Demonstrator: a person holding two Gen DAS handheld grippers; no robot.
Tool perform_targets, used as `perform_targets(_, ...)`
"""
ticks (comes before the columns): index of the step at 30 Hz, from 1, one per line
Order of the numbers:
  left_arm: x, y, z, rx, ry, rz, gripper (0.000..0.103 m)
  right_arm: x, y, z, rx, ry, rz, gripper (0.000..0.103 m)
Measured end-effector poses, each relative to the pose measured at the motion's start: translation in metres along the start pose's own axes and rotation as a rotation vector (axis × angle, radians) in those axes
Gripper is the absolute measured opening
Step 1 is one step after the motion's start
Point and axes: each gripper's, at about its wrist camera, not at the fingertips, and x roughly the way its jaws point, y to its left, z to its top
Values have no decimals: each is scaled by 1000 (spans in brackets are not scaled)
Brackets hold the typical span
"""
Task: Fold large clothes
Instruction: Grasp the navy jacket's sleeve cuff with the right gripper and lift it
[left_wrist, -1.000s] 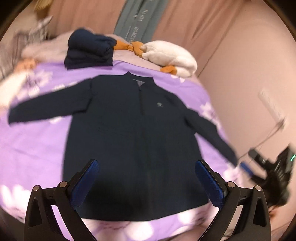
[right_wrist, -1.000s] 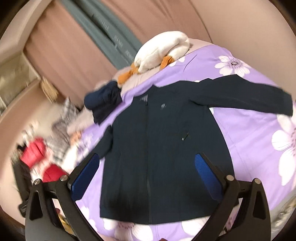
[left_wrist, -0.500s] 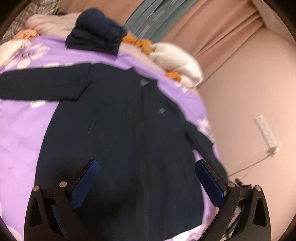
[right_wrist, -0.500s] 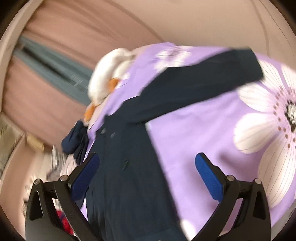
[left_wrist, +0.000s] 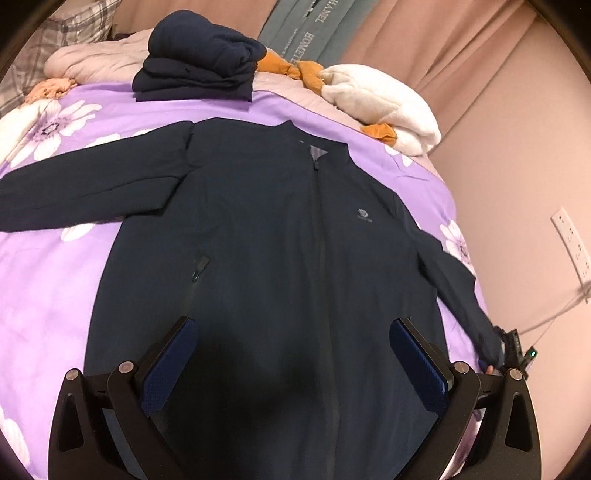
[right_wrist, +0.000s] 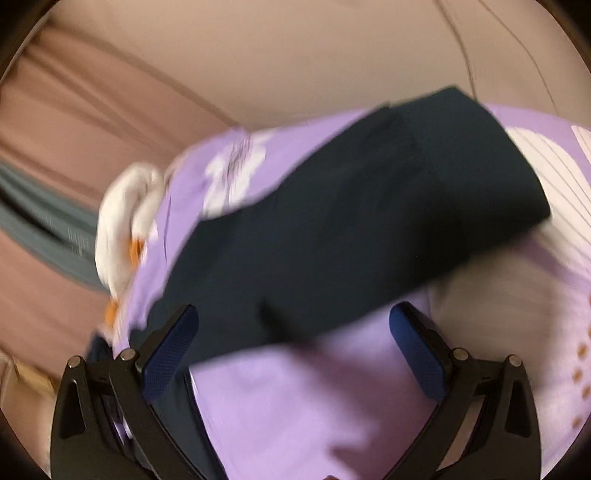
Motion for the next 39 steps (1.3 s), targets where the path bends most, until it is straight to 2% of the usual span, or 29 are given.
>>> perform_targets(5,5,-4,9,-5,-24,16,103,1,-21,25,209,-134,66,101)
perform_targets(6,6,-4,10,-5,-25,20,103,1,-23,27,242,-149,66,94)
perform_targets(7,7,-2,10,-8,-25,27,103,2,-27,30,271,-157,58,81)
perform_targets(8,8,-2,10,-13,-20,33,103,4,-30,32,295,-154,50,73)
perform_targets(10,10,2,10,-29,-10,43,103,4,-35,29,335,-146,54,37)
perform_targets(12,12,4,10,-39,-3,53,103,4,-49,29,404,-121,61,17)
perform_targets(13,11,8,9,-43,-4,67,103,3,-54,29,424,-112,73,12)
perform_targets(15,11,14,9,-52,-1,91,103,-2,-47,31,398,-114,72,9)
perform_targets(19,9,31,14,-83,-10,116,103,-21,2,39,223,-130,57,9)
perform_targets(23,6,48,19,-112,-10,110,103,-33,101,37,-66,-112,56,7)
perform_targets(25,3,54,21,-121,-16,111,103,-39,175,19,-303,-107,37,7)
perform_targets(26,0,57,23,-125,-20,112,103,-42,201,9,-382,-106,43,7)
perform_targets(30,-13,77,29,-169,-45,87,103,-46,326,-57,-732,-89,89,7)
perform_targets(32,-18,87,31,-188,-49,86,103,-43,377,-110,-912,-66,106,7)
perform_targets(35,-25,103,35,-208,-67,109,103,-27,413,-194,-1158,-41,88,7)
perform_targets(39,-27,120,34,-231,-72,129,103,13,425,-291,-1425,5,22,6)
